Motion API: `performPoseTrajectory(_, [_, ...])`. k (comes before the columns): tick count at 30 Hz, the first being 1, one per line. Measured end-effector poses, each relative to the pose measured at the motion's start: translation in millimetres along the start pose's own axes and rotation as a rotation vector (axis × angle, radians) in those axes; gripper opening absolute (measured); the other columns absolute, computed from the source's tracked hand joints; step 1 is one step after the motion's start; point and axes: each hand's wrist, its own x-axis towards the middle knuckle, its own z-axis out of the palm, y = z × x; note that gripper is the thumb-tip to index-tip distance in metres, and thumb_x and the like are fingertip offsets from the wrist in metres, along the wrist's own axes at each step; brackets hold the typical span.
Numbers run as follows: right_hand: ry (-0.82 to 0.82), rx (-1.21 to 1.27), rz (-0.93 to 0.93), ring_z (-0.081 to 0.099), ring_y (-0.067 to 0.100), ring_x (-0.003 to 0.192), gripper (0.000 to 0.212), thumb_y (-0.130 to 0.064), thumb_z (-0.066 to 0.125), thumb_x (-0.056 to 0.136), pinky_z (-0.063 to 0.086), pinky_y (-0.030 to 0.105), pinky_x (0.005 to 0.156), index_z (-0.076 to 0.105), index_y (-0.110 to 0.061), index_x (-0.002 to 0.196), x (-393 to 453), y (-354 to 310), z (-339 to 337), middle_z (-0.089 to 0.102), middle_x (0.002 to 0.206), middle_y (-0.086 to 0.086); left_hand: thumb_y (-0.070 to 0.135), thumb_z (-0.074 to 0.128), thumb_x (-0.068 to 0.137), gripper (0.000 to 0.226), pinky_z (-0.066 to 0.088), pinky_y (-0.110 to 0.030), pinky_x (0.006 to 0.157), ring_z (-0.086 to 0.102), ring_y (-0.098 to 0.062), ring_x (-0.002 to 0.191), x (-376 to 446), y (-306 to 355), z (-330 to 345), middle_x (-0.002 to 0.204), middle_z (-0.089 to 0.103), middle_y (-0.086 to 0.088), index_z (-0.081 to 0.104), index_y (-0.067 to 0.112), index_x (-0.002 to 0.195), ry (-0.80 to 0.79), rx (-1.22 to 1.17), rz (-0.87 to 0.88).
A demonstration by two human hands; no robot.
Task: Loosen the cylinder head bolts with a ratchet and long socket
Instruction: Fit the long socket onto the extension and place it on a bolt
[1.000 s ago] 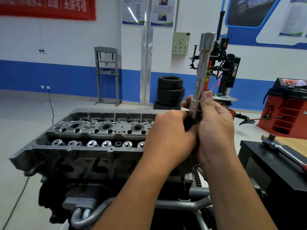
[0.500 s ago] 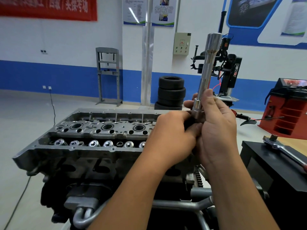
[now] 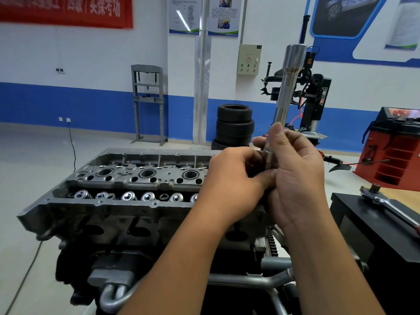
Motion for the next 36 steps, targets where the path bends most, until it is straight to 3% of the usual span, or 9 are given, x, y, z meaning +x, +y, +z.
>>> performPoseTrajectory(3, [-0.014, -0.031, -0.006, 0.069, 0.027, 0.079, 0.032, -0.050, 0.076, 0.077, 0.057, 0.064, 0.090, 0.073, -0.018, 0.080, 0.4, 1.7, -1.3, 0.075, 0.084, 0.010, 0.024, 0.079, 0.092, 0.003, 0.063, -0.035, 0.082, 0.072, -0.002, 0.082, 0.3, 0.7, -0.4, 0.086, 0.078, 0.010, 0.079, 0.026, 0.094, -0.016, -0.022, -0.006])
performPoseTrajectory(7, [-0.001, -0.039, 0.016, 0.069, 0.025, 0.079, 0.039, -0.054, 0.064, 0.081, 0.056, 0.064, 0.094, 0.079, -0.019, 0.071, 1.0, 2.1, 0.5, 0.074, 0.080, 0.008, 0.018, 0.074, 0.097, 0.011, 0.062, -0.035, 0.084, 0.073, -0.003, 0.086, 0.4, 1.8, -1.9, 0.092, 0.080, 0.008, 0.081, 0.022, 0.104, -0.051, -0.054, -0.014])
performPoseTrajectory(12, [-0.009, -0.028, -0.010, 0.069, 0.030, 0.078, 0.037, -0.047, 0.083, 0.070, 0.060, 0.062, 0.085, 0.071, -0.015, 0.084, -0.5, 0.3, -0.4, 0.074, 0.085, 0.012, 0.024, 0.083, 0.088, 0.009, 0.063, -0.040, 0.085, 0.074, -0.007, 0.086, 0.5, 0.5, -0.8, 0.087, 0.078, 0.007, 0.080, 0.022, 0.096, 0.009, -0.033, -0.019])
performPoseTrajectory(18, [0.000, -0.033, 0.016, 0.069, 0.024, 0.078, 0.039, -0.052, 0.064, 0.080, 0.056, 0.063, 0.095, 0.077, -0.018, 0.069, -0.9, 0.5, 2.2, 0.074, 0.078, 0.007, 0.016, 0.076, 0.094, 0.014, 0.062, -0.039, 0.089, 0.074, -0.004, 0.090, 0.5, 1.9, -2.5, 0.094, 0.080, 0.009, 0.082, 0.024, 0.104, -0.051, -0.079, -0.014])
performPoseTrajectory(23, [-0.016, 0.013, 0.000, 0.065, 0.030, 0.073, 0.032, -0.043, 0.078, 0.075, 0.058, 0.058, 0.080, 0.069, -0.013, 0.081, -0.8, -1.2, 0.5, 0.072, 0.083, 0.011, 0.024, 0.087, 0.084, 0.014, 0.063, -0.037, 0.086, 0.074, -0.003, 0.085, 0.5, -0.7, -1.9, 0.089, 0.079, 0.011, 0.082, 0.024, 0.097, 0.019, -0.075, -0.025])
performPoseTrajectory(29, [0.009, -0.004, 0.027, 0.068, 0.027, 0.079, 0.040, -0.053, 0.065, 0.079, 0.053, 0.069, 0.096, 0.076, -0.016, 0.068, -1.1, -0.3, 2.9, 0.073, 0.079, 0.009, 0.016, 0.076, 0.096, 0.018, 0.061, -0.032, 0.082, 0.073, -0.001, 0.085, 0.6, -0.5, -2.4, 0.096, 0.081, 0.009, 0.082, 0.025, 0.109, -0.069, -0.131, -0.022])
performPoseTrajectory(32, [-0.009, 0.018, -0.007, 0.067, 0.029, 0.080, 0.034, -0.047, 0.075, 0.075, 0.053, 0.069, 0.092, 0.071, -0.014, 0.080, -1.5, -1.8, 2.6, 0.072, 0.082, 0.011, 0.018, 0.082, 0.090, 0.015, 0.062, -0.040, 0.091, 0.075, -0.007, 0.093, 0.8, -1.0, -2.0, 0.095, 0.080, 0.007, 0.082, 0.022, 0.104, -0.026, -0.120, -0.023])
performPoseTrajectory(36, [-0.017, -0.045, -0.013, 0.069, 0.032, 0.082, 0.036, -0.046, 0.076, 0.075, 0.058, 0.066, 0.087, 0.070, -0.012, 0.084, -2.1, -1.1, 0.7, 0.074, 0.085, 0.009, 0.021, 0.083, 0.089, 0.012, 0.064, -0.039, 0.088, 0.075, -0.005, 0.088, 0.6, -0.9, -3.5, 0.093, 0.080, 0.008, 0.081, 0.025, 0.099, -0.020, -0.129, -0.027])
